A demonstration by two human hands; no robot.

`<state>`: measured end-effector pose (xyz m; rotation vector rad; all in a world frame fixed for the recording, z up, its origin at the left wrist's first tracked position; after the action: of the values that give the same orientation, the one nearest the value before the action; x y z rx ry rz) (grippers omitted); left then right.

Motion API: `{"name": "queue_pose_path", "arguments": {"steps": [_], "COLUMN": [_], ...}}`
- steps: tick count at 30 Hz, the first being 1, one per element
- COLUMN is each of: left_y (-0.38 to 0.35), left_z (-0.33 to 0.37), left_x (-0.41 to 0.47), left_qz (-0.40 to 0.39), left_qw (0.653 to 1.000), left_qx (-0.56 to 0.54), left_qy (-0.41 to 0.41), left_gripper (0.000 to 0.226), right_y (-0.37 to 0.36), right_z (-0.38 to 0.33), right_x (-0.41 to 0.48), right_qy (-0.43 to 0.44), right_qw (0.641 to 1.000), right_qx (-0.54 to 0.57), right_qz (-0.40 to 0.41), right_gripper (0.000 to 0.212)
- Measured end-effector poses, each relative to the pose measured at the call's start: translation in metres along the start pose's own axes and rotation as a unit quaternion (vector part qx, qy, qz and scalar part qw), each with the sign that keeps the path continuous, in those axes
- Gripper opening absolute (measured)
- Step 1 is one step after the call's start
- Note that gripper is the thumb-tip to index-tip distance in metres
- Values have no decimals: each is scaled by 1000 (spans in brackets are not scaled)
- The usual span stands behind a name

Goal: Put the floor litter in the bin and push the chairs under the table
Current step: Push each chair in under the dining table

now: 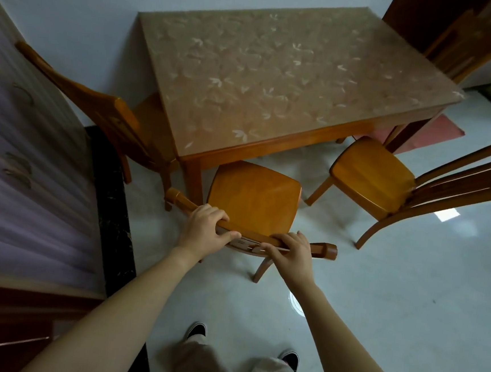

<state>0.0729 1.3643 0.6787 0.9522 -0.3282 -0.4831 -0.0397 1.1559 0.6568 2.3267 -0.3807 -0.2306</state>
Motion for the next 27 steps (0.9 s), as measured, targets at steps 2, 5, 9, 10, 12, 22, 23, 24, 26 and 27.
{"name": "queue_pose_path", "arguments": {"steps": [2,5,9,10,12,22,23,24,26,27], "left_y": [-6,-16,-33,-37,-46,-89,-92,-96,-101,-104], "left_z": [9,25,50,57,71,128,132,137,145,148], "left_x": [-3,-7,-7,-7,-6,2,3,4,7,8], "left_qz": [12,18,30,35,48,82,83,84,83,82], "left_qw": [1000,1000,999,999,998,991,991,990,988,987], "left_qx": [-3,-3,-6,-8,-9,-19,-17,-16,-18,-20], "left_qy": [4,20,38,40,45,102,107,113,130,136], "left_gripper": [42,42,41,40,39,42,42,43,44,44], "right_y": [7,22,43,49,62,114,118,122,129,132], "right_z": [8,22,43,48,58,107,111,114,120,123], "right_x": [0,2,8,10,14,37,39,42,46,49], "right_qy": [13,35,58,62,74,119,121,123,131,134], "right_qw": [1000,999,998,998,997,990,989,988,986,985], "right_qx": [3,1,6,8,11,30,32,34,39,41], "right_qz": [4,-2,-15,-18,-26,-71,-76,-81,-93,-97], "right_gripper": [62,64,62,61,57,60,61,62,63,64]}}
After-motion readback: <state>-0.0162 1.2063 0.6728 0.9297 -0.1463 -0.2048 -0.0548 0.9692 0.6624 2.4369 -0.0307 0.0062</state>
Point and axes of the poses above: each hand's wrist, its own x-axis towards the middle knuckle, its own y-axis out of the back of the hand, z = x × y, the point moved 2 cm from there along x, towards the middle knuckle, and after that the axes turned 3 degrees about -z, right-handed, at the moved point
